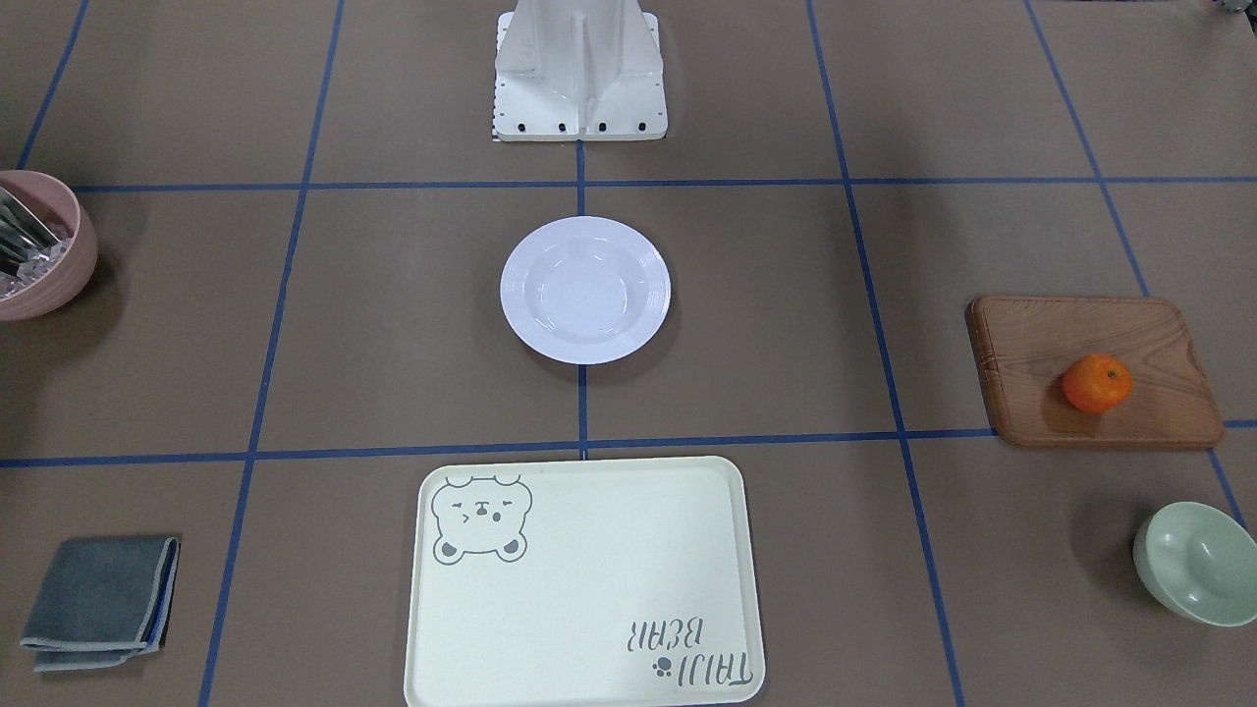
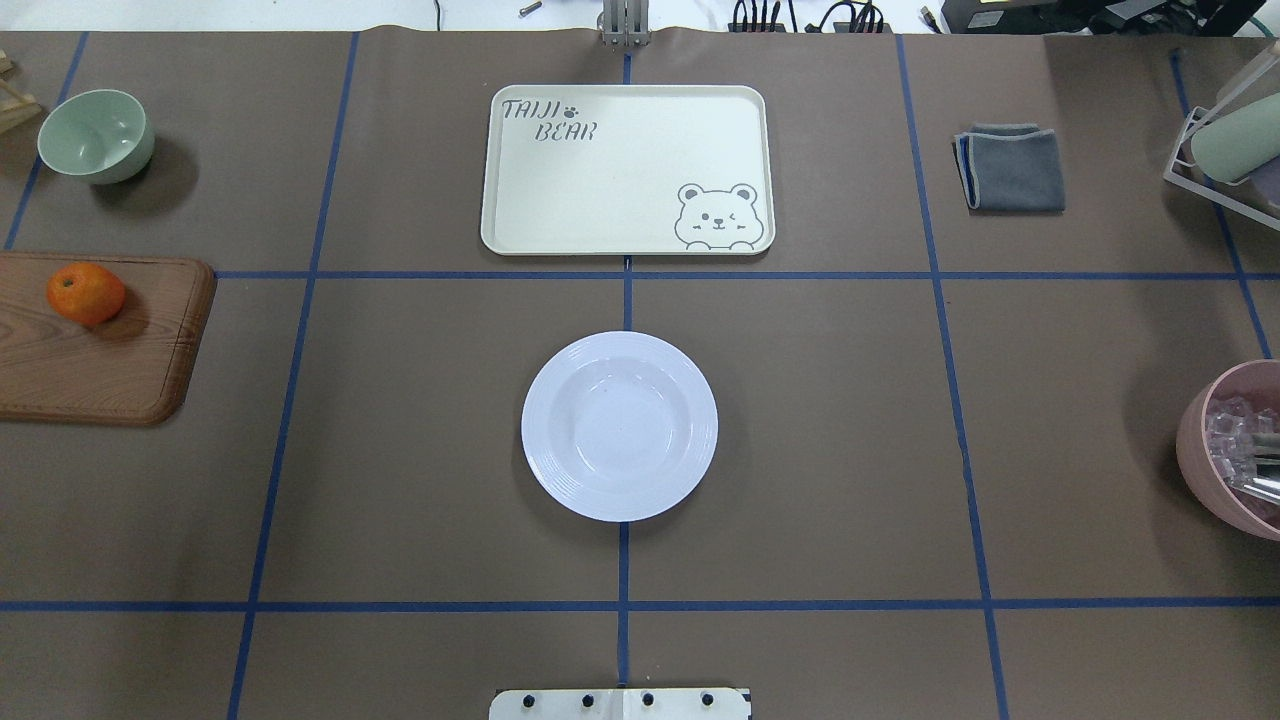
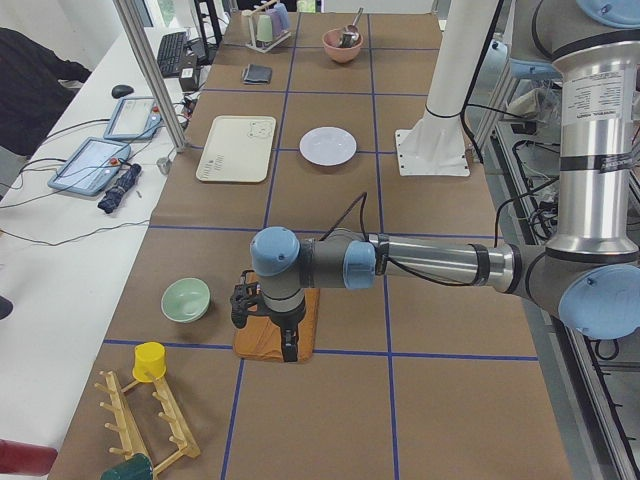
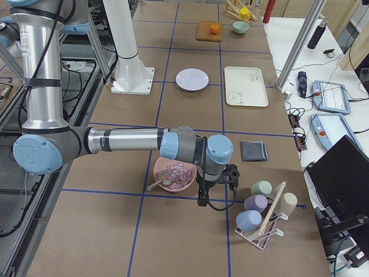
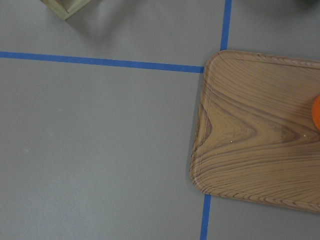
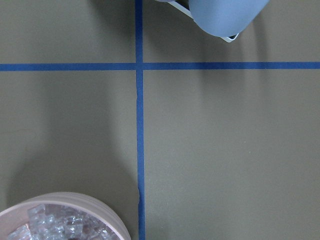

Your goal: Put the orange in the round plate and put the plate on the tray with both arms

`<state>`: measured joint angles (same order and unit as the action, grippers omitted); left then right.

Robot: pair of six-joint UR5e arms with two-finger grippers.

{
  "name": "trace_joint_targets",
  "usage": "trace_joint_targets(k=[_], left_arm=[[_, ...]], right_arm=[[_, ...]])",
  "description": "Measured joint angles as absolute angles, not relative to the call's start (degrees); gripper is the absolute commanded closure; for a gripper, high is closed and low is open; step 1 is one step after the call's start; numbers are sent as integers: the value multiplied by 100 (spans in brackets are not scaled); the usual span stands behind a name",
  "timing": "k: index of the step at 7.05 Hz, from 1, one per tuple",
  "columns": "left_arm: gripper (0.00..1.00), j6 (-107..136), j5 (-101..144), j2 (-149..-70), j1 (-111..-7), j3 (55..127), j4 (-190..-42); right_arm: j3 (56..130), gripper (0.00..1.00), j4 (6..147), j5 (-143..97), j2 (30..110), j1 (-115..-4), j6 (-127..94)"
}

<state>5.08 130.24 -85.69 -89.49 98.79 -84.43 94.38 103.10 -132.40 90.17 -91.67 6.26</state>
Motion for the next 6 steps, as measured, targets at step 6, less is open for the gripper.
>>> trace_joint_targets(k=[6], left_arm=[[2, 503, 13025, -8612, -8947, 9901, -8446]], right_arm=[[9466, 0, 10308, -13290, 9035, -9167, 626]])
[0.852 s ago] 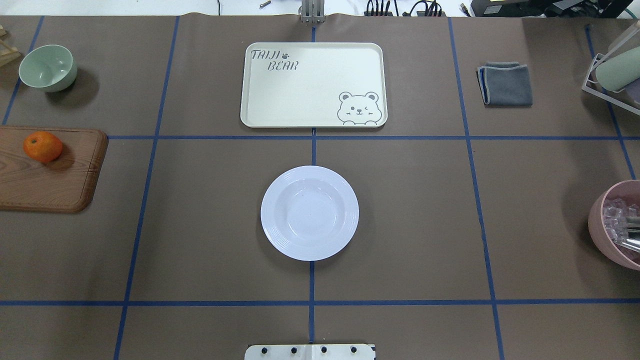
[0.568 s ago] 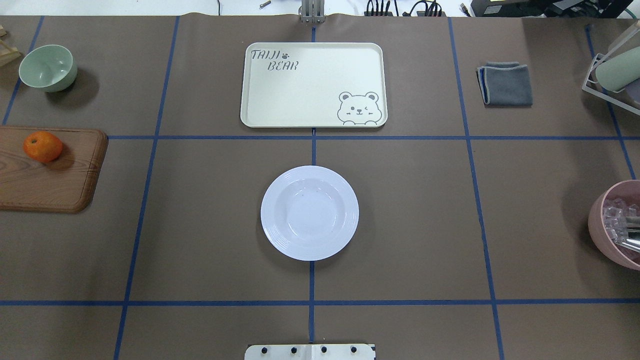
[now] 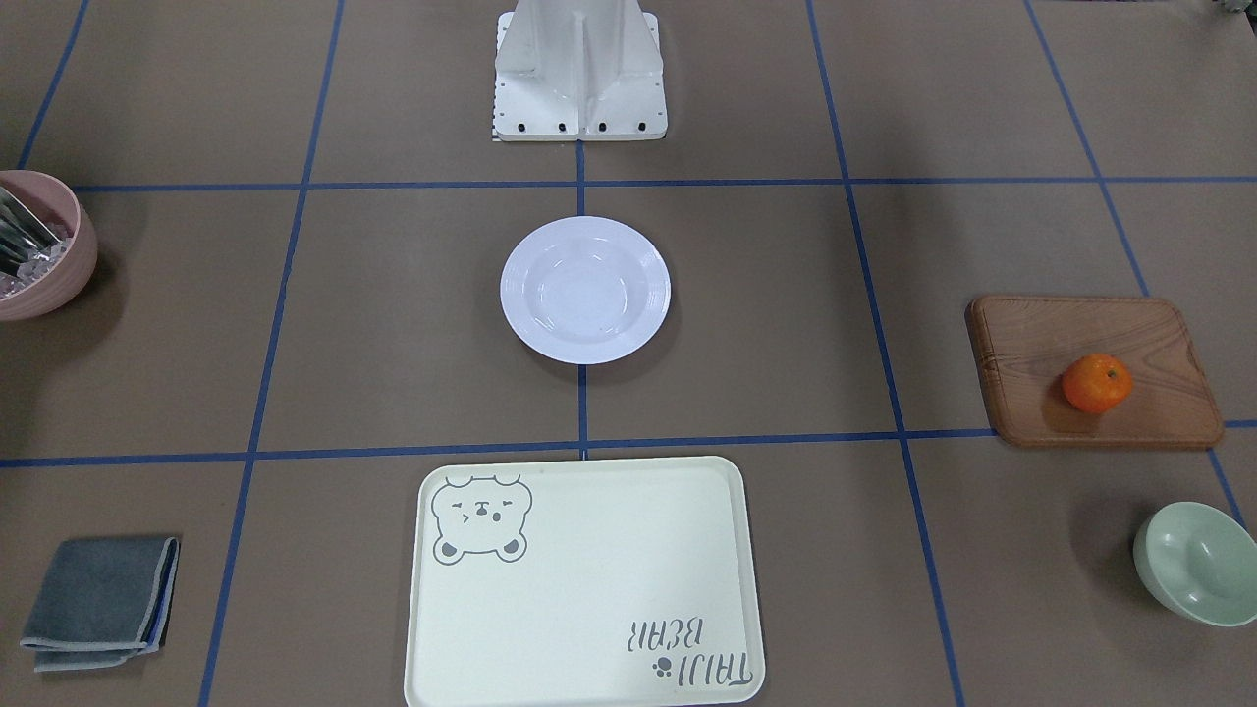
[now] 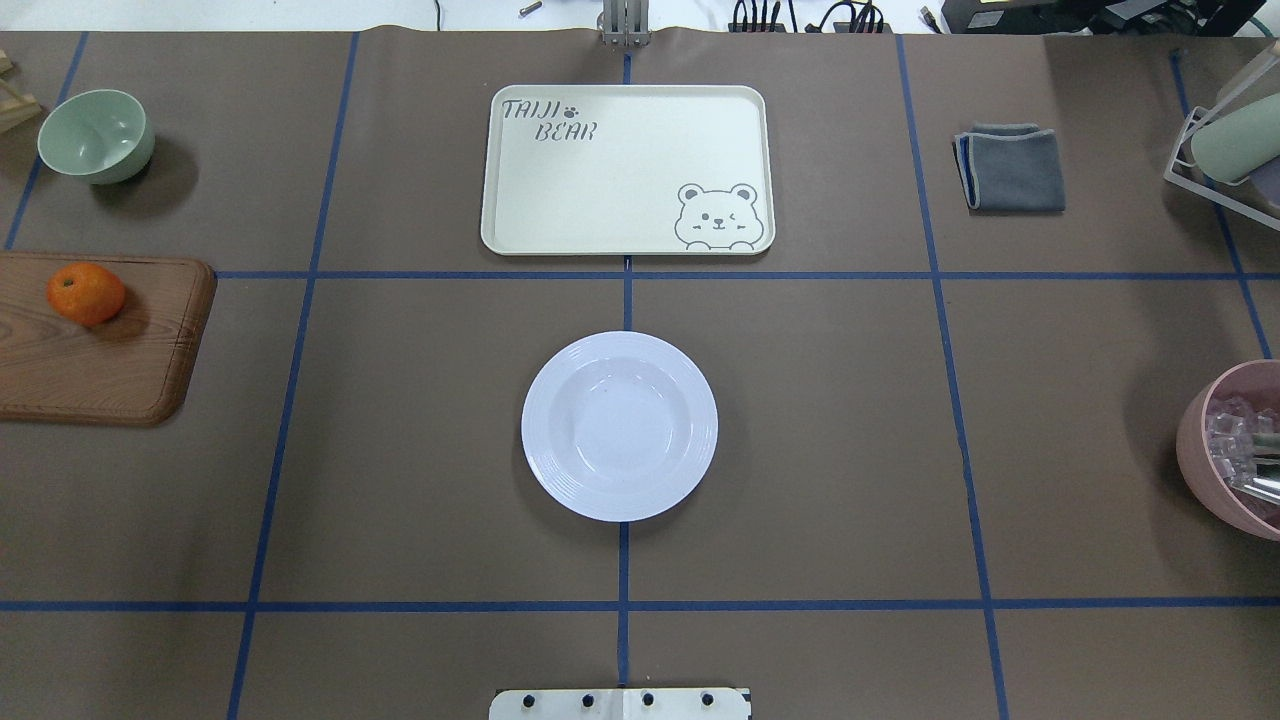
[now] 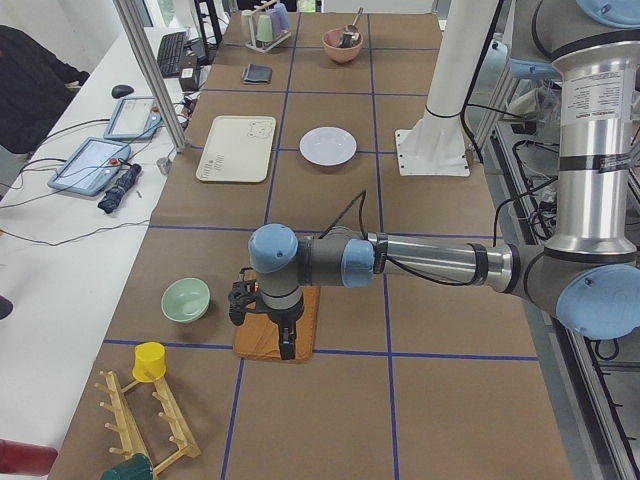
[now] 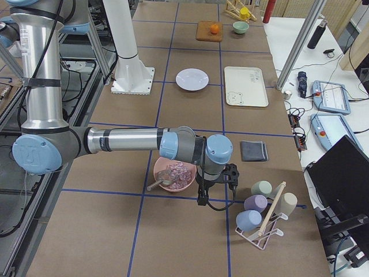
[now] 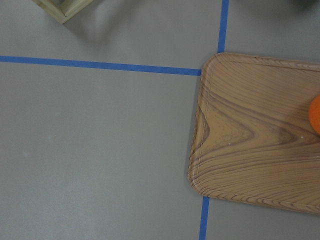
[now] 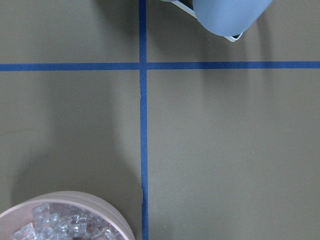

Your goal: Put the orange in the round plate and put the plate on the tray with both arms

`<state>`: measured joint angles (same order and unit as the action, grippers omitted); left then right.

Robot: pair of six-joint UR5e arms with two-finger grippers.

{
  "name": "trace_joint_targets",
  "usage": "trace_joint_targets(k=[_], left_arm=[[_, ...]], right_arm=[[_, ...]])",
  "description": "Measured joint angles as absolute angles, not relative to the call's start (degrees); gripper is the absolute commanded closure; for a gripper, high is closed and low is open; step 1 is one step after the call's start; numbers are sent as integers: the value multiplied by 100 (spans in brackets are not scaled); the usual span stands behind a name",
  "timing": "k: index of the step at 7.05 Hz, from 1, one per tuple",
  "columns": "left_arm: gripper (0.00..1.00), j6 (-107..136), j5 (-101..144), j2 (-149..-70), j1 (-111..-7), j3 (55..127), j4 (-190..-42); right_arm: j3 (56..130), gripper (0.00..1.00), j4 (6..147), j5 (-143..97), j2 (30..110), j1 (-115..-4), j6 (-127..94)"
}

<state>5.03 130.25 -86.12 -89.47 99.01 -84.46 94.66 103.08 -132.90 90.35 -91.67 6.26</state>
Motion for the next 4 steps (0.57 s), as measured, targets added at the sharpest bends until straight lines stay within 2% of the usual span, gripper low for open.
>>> trace_joint_targets(k=[4], left_arm=[[2, 512, 13025, -8643, -8947, 9903, -8446]], right_arm=[[9480, 0, 10303, -13318, 9001, -9167, 640]])
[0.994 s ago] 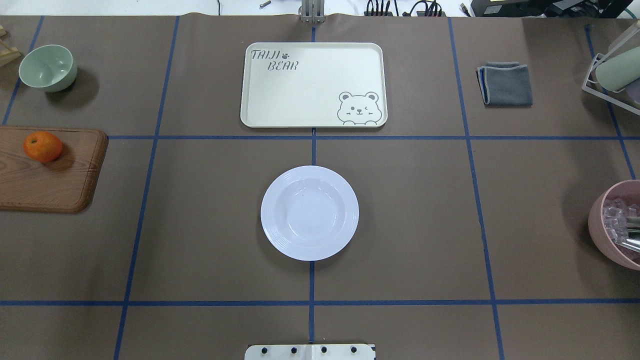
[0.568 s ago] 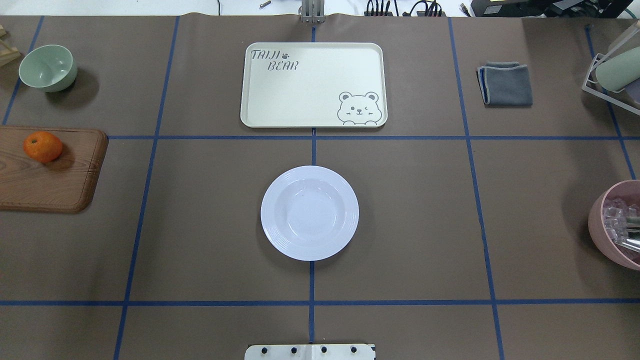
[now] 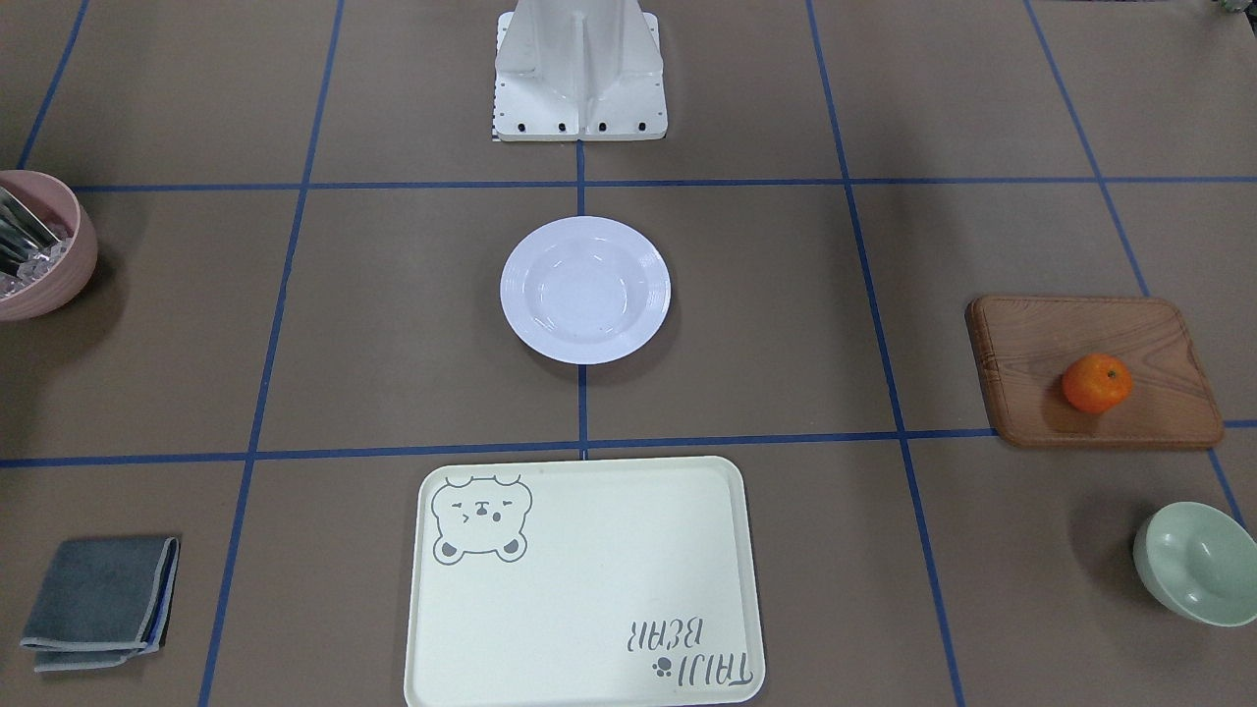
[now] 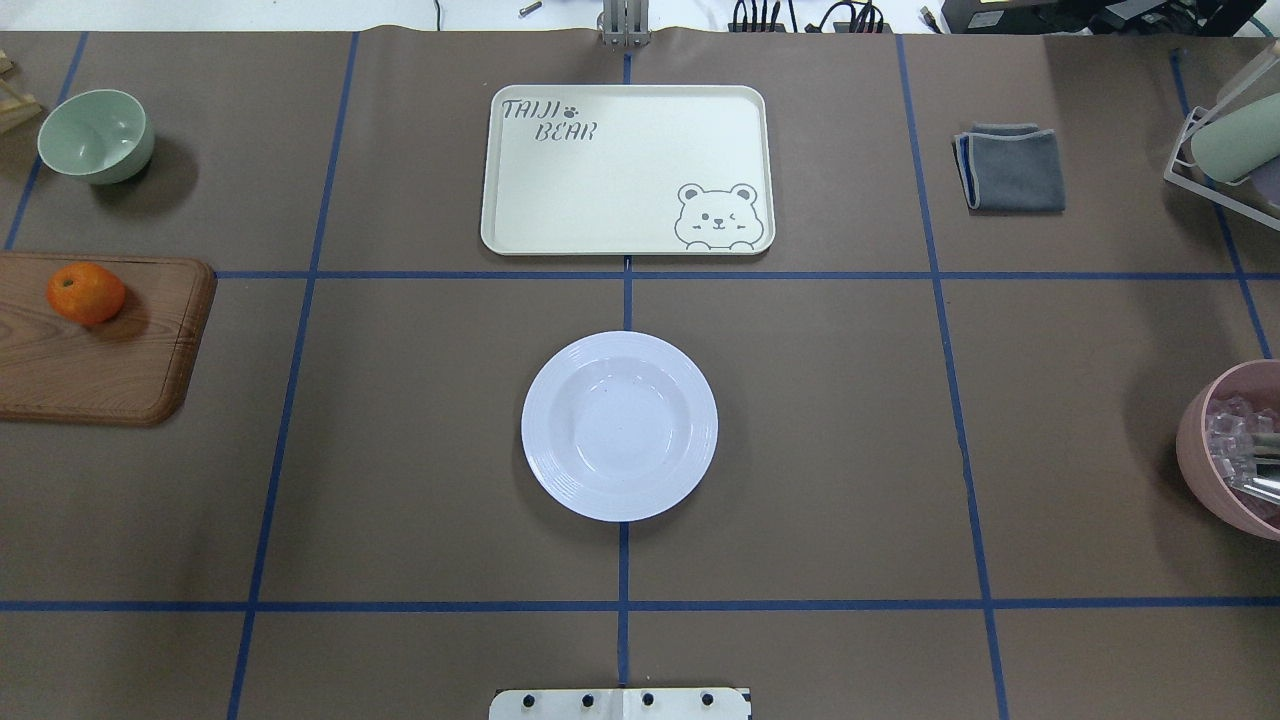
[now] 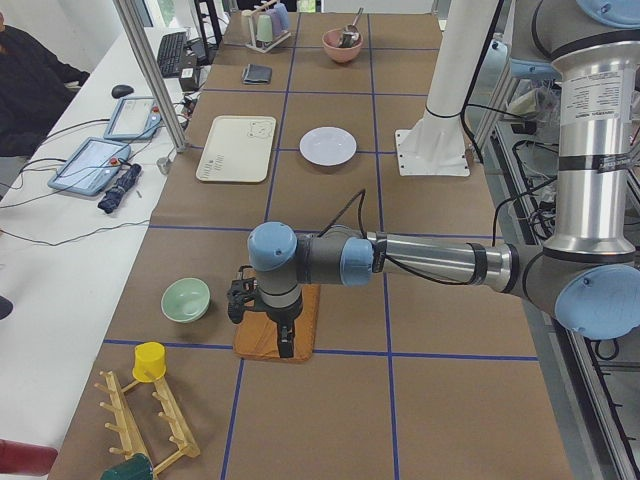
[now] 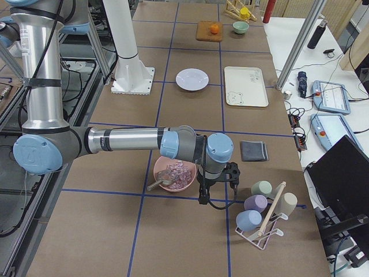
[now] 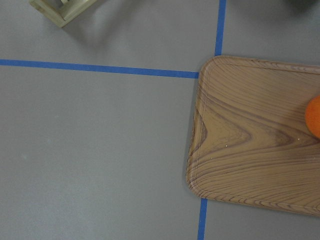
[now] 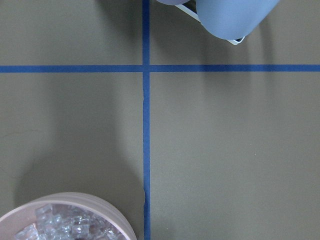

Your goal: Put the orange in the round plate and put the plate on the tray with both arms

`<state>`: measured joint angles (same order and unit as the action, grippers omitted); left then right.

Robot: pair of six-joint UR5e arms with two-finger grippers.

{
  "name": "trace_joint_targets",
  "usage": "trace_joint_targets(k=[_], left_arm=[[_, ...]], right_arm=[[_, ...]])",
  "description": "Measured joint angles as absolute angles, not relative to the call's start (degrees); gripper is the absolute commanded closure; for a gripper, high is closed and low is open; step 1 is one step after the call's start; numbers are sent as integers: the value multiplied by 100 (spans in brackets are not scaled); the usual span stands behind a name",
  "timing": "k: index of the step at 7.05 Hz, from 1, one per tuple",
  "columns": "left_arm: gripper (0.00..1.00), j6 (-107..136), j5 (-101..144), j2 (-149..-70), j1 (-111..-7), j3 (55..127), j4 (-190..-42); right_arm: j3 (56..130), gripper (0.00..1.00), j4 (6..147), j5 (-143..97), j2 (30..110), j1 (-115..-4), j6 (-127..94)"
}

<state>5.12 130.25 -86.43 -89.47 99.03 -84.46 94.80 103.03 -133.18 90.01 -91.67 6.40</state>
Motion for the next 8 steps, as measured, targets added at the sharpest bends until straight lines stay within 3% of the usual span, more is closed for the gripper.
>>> trace_joint_targets(k=[8], left_arm=[[2, 622, 13023, -8940, -8473, 9841, -9154]], right_arm=[[9780, 0, 10335, -13400, 8736, -9137, 638]])
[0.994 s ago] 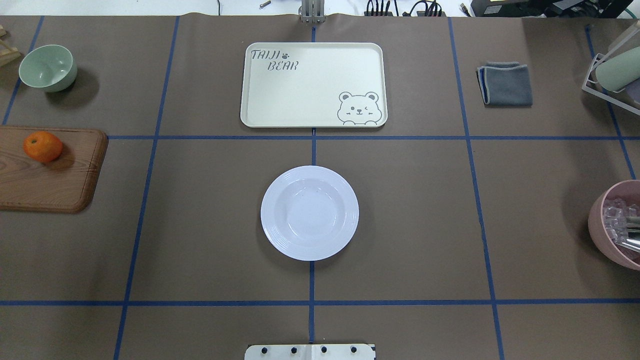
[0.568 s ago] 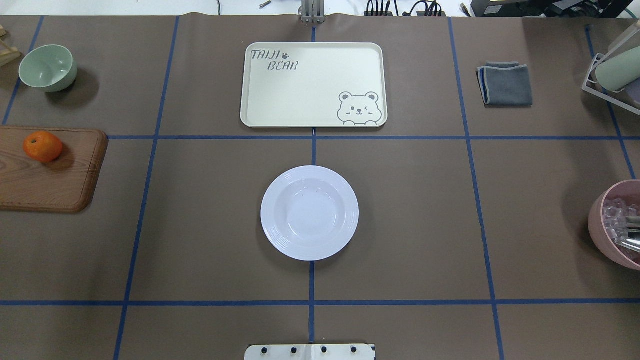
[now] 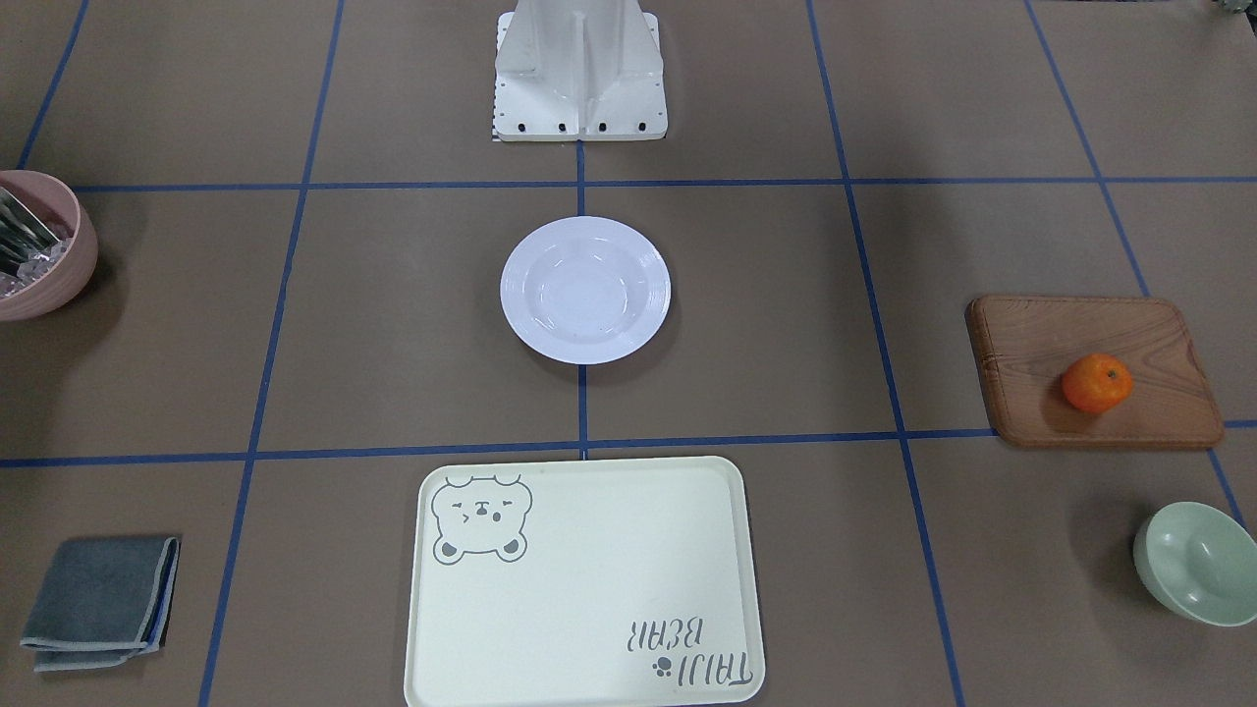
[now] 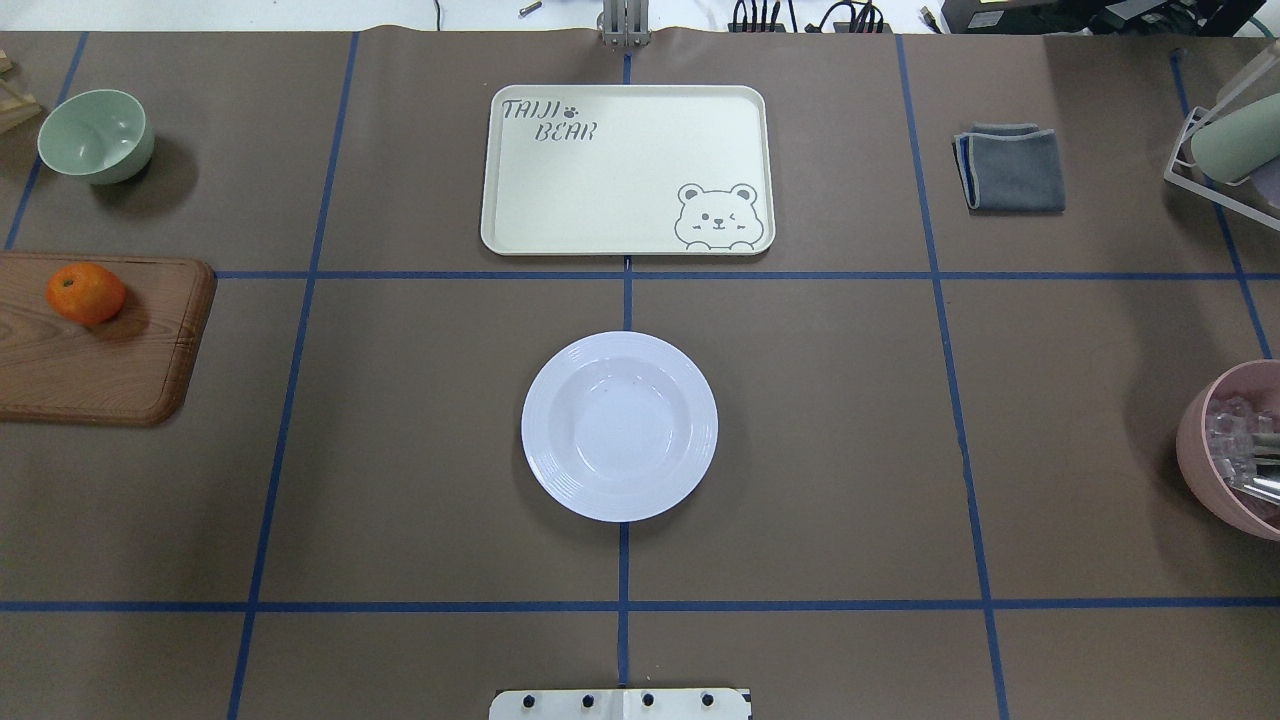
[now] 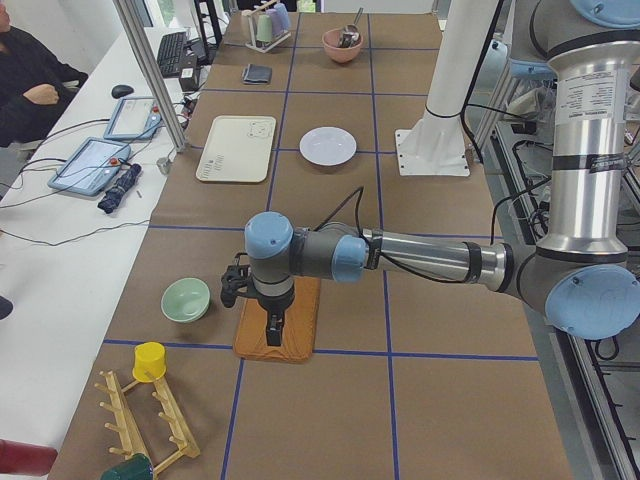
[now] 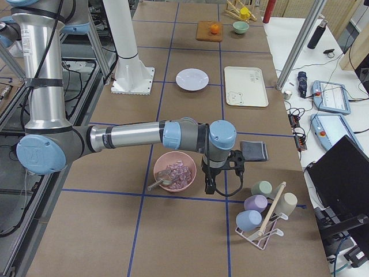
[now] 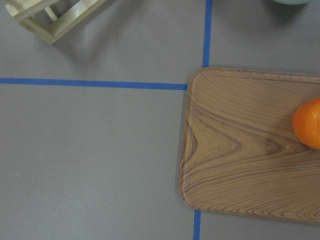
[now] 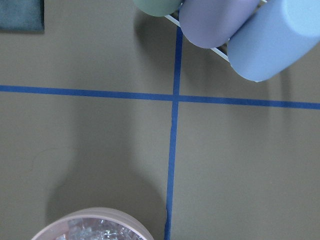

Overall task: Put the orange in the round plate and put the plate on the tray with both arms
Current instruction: 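Lower the left gripper onto the orange on the wooden board and grasp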

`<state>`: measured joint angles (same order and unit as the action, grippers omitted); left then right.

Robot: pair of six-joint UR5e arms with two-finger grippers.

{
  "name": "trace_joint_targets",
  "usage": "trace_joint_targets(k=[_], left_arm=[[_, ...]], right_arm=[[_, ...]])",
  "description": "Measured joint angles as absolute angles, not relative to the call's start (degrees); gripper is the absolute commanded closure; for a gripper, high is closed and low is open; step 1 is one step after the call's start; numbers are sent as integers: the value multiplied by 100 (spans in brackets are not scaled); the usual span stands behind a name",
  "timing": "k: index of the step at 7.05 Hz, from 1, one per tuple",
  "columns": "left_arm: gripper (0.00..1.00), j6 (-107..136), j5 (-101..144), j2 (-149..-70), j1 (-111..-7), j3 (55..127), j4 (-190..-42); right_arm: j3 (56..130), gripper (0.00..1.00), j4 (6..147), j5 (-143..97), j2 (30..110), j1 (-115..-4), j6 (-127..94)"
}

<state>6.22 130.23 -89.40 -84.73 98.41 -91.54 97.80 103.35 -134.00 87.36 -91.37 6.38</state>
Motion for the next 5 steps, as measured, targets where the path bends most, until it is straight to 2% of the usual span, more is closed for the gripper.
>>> trace_joint_targets(k=[3, 5], left_arm=[[2, 2194, 12979, -9610, -7416, 9489, -9681], [2, 3057, 12956, -9763, -7069, 8765, -10760]], right_arm=[[9610, 0, 10098, -13413, 8810, -9117, 638], [9565, 0, 9878, -13433, 8896, -9111, 556]])
